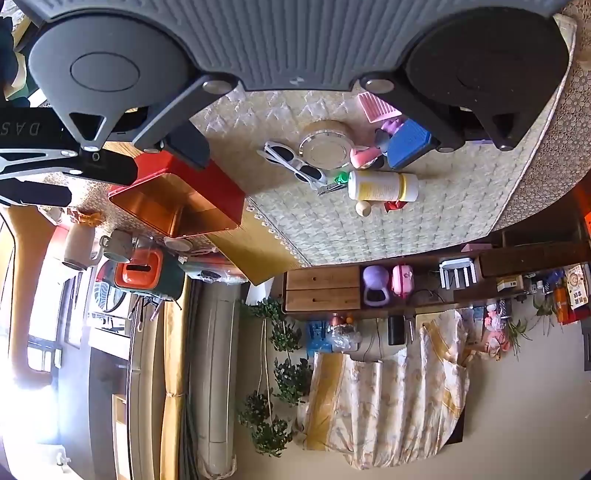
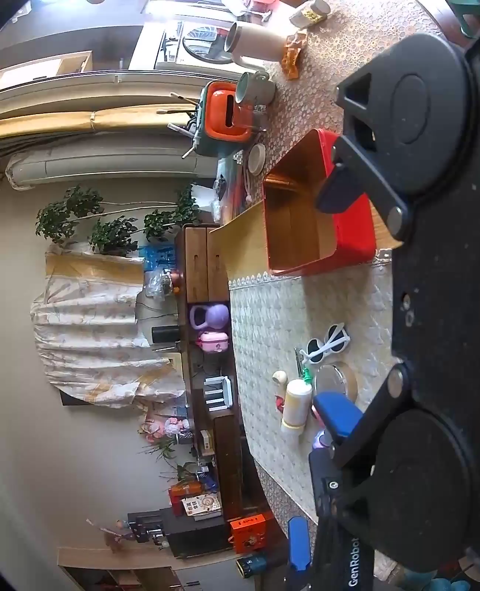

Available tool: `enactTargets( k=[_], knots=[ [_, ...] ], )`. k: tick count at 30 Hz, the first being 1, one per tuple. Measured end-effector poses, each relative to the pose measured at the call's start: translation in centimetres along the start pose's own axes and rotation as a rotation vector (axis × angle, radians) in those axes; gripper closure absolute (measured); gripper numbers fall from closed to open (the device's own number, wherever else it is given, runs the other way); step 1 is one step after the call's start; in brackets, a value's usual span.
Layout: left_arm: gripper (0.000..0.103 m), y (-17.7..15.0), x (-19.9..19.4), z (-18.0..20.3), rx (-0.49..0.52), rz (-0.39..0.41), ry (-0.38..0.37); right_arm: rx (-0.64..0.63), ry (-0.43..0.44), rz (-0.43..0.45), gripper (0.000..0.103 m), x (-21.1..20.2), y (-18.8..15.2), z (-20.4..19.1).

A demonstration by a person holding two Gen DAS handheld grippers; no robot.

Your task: Organize rigid objects

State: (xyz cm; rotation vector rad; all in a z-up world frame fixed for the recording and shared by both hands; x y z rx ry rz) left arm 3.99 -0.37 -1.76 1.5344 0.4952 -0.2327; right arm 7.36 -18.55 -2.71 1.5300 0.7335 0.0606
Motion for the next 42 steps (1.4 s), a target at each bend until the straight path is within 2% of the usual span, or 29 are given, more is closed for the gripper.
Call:
enactTargets(
  k=[42],
  knots=[
    [0.000,-0.53,0.15,0.08,-0.013,-0.049,-0.004,-0.007,0.008,-0.006,0.000,-0.25,-0.24,-0.60]
  ],
)
Point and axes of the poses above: each gripper's, at about its wrist camera, not at the fingertips, and x roughly the way its jaws point, z to its right, y to its top, the point moved 4 cm from there along x, roughly the way its jaws point, and after that the axes turned 8 degrees about y, right-handed, at the moved point
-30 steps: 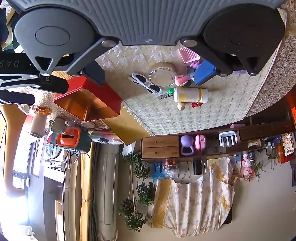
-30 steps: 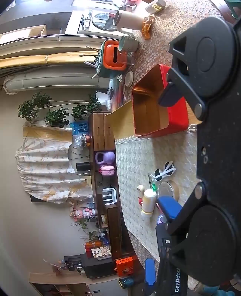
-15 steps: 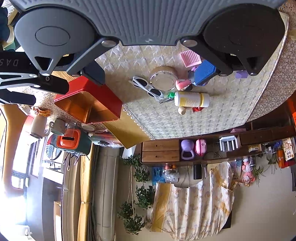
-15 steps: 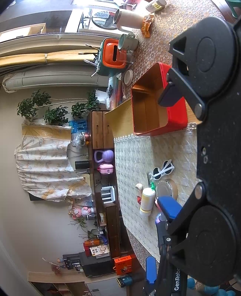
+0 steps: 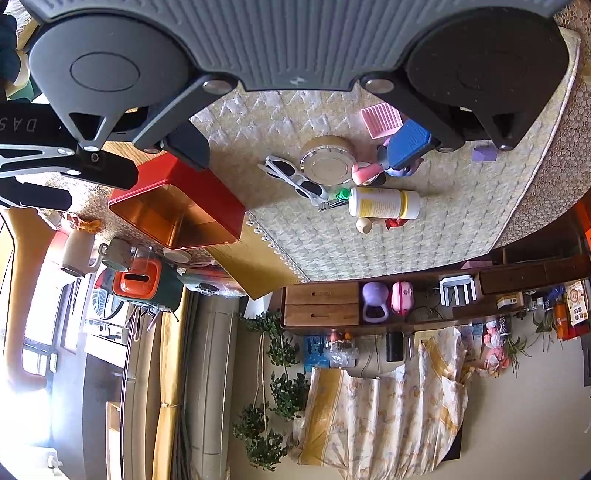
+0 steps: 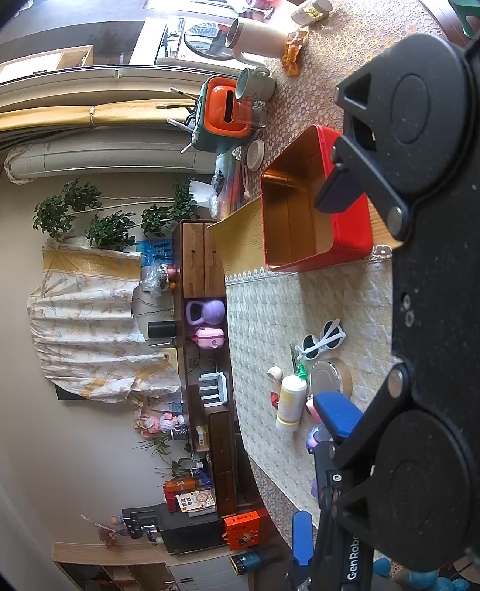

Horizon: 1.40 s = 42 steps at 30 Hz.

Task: Organize rigid objects
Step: 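Grasp the purple spiky toy with the left tool while the right tool grasps the white sunglasses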

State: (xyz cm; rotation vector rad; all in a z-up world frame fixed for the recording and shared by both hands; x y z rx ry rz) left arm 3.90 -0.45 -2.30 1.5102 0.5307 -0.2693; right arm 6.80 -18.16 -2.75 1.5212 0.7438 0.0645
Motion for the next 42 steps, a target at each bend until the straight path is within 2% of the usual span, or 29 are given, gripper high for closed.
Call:
enactTargets(
  k=[16,18,22,26,30,35,39,42],
  knots=[
    [0.000,0.0,0.4,-0.6,0.013,0.021,0.016,-0.024,0.027,-0.020,0.000,0.8,0.1,-0.4],
    [0.000,0.1,0.5,-1.1,-0.002,0.023,-0.002,-0.026,0.022,-0.018,0.000,1.2,0.3,-0.4],
    [0.000,-0.3,1.5,-2.7,-0.032,0.006,0.022,-0.033,0.035,-0.026,0.000,2.0,0.4,-0.4],
    [0.000,-0.6,3.1,-4.0,-0.026,-0.036,0.078,-0.037,0.060,-0.056,0.001,3.6,0.4,-0.4],
    [0.000,-0.6,4.9,-5.3,-0.071,-0.072,0.046,-0.060,0.096,-0.093,0.001,5.7,0.6,-0.7],
    [0.000,-0.3,6.8,-6.2,-0.031,-0.034,0.112,-0.102,0.102,-0.130,0.003,9.0,1.2,-0.8],
    [0.000,-0.2,8.9,-7.1,-0.033,-0.034,0.142,-0.119,0.120,-0.165,0.008,12.0,1.4,-0.8],
    [0.000,-0.4,10.6,-7.5,-0.035,-0.047,0.157,-0.129,0.128,-0.207,0.019,14.5,1.2,-0.7]
  ],
)
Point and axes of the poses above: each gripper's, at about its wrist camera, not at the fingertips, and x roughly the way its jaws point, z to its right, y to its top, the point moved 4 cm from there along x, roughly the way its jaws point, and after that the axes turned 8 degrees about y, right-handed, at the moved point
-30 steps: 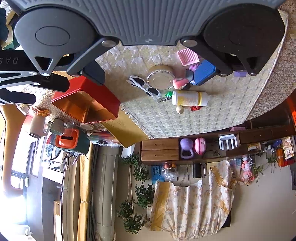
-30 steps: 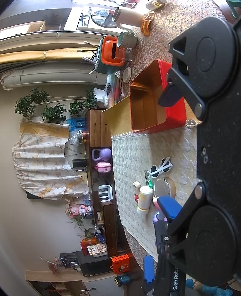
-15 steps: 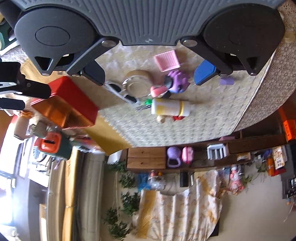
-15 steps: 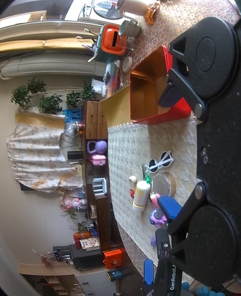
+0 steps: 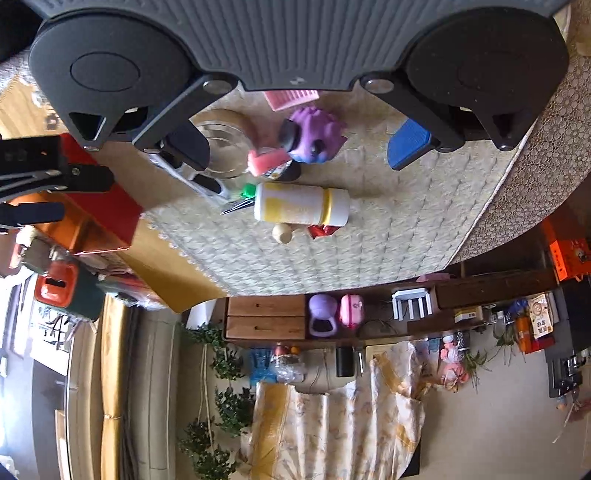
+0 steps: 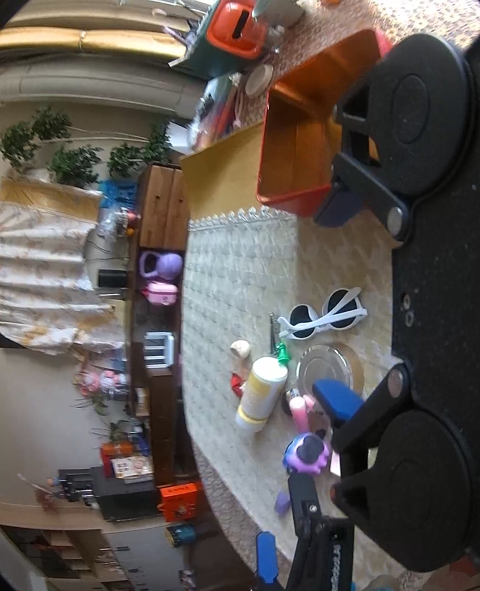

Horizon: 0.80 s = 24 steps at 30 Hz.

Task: Organize rigid objects
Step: 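Grasp the purple spiky toy with the left tool while the right tool grasps the white sunglasses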

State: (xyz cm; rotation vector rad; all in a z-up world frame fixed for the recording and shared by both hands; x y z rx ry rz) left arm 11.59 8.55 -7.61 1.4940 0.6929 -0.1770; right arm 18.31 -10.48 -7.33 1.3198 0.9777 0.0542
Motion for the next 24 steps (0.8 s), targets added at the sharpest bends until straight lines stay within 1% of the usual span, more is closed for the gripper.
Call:
enactTargets(
  k=[1,5,7,8,10,14,15,16,21,24],
  knots=[
    [0.000,-0.1,0.6,0.0,0.000,-0.008,0.001,0.002,0.001,-0.020,0.022,0.9,0.1,0.2],
    [0.000,-0.6,2.7,-0.3,-0.003,-0.039,0.003,-0.004,0.024,-0.075,0.027,3.8,0.0,0.5],
    [0.000,-0.9,3.6,-0.5,-0.017,-0.063,0.002,-0.013,0.030,-0.104,0.034,5.0,-0.2,0.5],
    [0.001,-1.0,4.1,-0.6,-0.027,-0.080,0.000,-0.017,0.032,-0.114,0.036,5.6,-0.3,0.5],
    [0.001,-1.3,4.8,-0.8,-0.043,-0.100,-0.011,-0.028,0.038,-0.132,0.045,6.6,-0.3,0.3],
    [0.001,-1.9,5.7,-0.9,-0.033,-0.111,-0.008,-0.040,0.034,-0.157,0.055,8.3,-0.1,0.5],
    [0.001,-2.0,5.8,-0.9,-0.031,-0.114,-0.007,-0.041,0.038,-0.162,0.060,8.6,-0.1,0.5],
    [0.002,-2.1,6.0,-1.0,-0.032,-0.116,-0.009,-0.042,0.040,-0.168,0.064,9.0,0.0,0.5],
    [0.011,-2.3,6.7,-1.1,-0.039,-0.136,-0.018,-0.042,0.063,-0.190,0.071,10.1,-0.1,0.6],
    [0.018,-2.3,7.3,-1.1,-0.057,-0.157,-0.037,-0.027,0.083,-0.199,0.078,10.4,-0.2,0.7]
  ],
)
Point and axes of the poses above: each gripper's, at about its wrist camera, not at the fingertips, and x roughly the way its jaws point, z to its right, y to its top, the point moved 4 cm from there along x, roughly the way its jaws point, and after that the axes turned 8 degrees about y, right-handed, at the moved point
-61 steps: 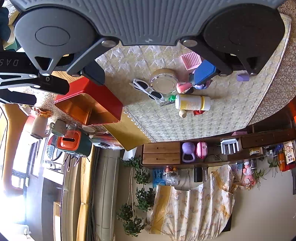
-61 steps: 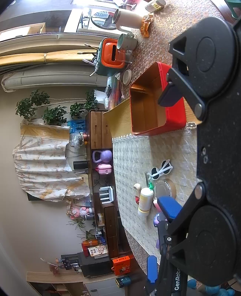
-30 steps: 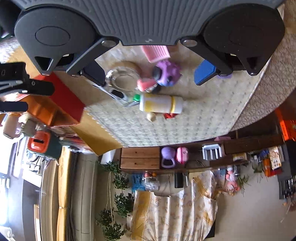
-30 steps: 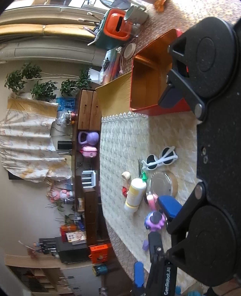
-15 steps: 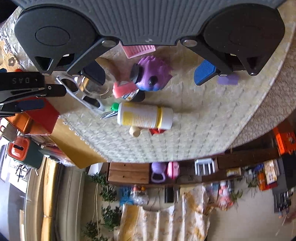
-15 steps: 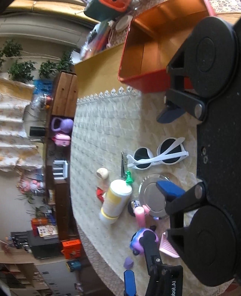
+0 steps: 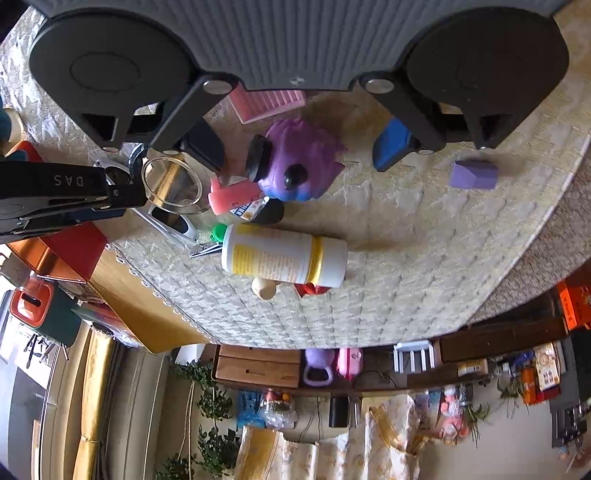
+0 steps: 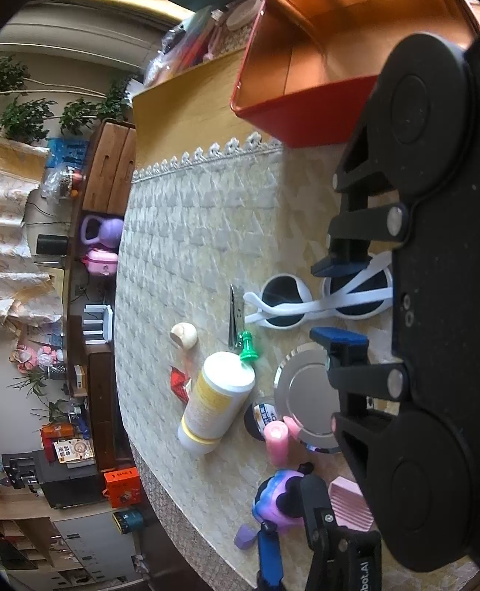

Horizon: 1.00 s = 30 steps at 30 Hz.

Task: Organize rigid objects
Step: 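Grasp the purple spiky toy with the left tool while the right tool grasps the white sunglasses, then carry the purple toy into the red tin while the right tool carries the sunglasses there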

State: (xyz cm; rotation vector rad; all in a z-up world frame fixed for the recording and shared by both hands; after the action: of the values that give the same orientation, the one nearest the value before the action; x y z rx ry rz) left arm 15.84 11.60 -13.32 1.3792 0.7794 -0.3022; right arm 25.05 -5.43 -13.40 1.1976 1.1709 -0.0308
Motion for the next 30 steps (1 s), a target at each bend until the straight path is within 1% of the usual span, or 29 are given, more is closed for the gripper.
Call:
enactTargets(
  k=[1,2,4,6,7,9,13,16,18,24,27,30],
  knots=[
    [0.019,0.1,0.2,0.0,-0.005,-0.007,-0.007,0.007,0.003,-0.003,0.082,0.1,0.0,0.1],
    [0.021,0.1,0.3,0.0,-0.011,-0.013,-0.012,0.012,0.006,-0.007,0.084,0.3,0.1,0.1],
    [0.031,0.1,0.6,-0.2,-0.027,-0.024,-0.019,0.020,0.005,-0.010,0.088,0.6,0.1,0.4],
    [0.037,0.1,0.8,-0.3,-0.041,-0.041,-0.024,0.018,0.002,-0.010,0.090,0.6,0.1,0.4],
    [0.038,0.1,0.9,-0.4,-0.050,-0.048,-0.026,0.016,0.001,-0.011,0.090,0.6,0.1,0.4],
    [0.039,0.0,1.0,-0.6,-0.062,-0.054,-0.033,0.015,-0.002,-0.014,0.091,0.6,0.1,0.4],
    [0.040,0.0,0.9,-0.5,-0.051,-0.051,-0.018,-0.012,-0.024,-0.006,0.097,0.5,0.3,0.0],
    [0.040,0.0,0.8,-0.4,-0.036,-0.052,-0.014,-0.024,-0.043,0.013,0.097,0.1,0.3,-0.2],
    [0.040,0.1,0.7,-0.4,-0.033,-0.052,0.001,-0.020,-0.052,0.025,0.097,-0.4,0.3,-0.2],
    [0.041,0.5,-0.3,-1.0,-0.040,-0.049,0.020,0.000,-0.057,0.056,0.097,-2.2,0.1,-0.2],
    [0.041,0.9,-1.3,-1.2,-0.054,-0.053,0.004,0.015,-0.053,0.076,0.097,-3.5,0.1,-0.2],
    [0.041,1.4,-2.3,-1.0,-0.044,-0.043,-0.002,0.025,-0.054,0.095,0.097,-4.8,0.2,-0.2]
  ],
)
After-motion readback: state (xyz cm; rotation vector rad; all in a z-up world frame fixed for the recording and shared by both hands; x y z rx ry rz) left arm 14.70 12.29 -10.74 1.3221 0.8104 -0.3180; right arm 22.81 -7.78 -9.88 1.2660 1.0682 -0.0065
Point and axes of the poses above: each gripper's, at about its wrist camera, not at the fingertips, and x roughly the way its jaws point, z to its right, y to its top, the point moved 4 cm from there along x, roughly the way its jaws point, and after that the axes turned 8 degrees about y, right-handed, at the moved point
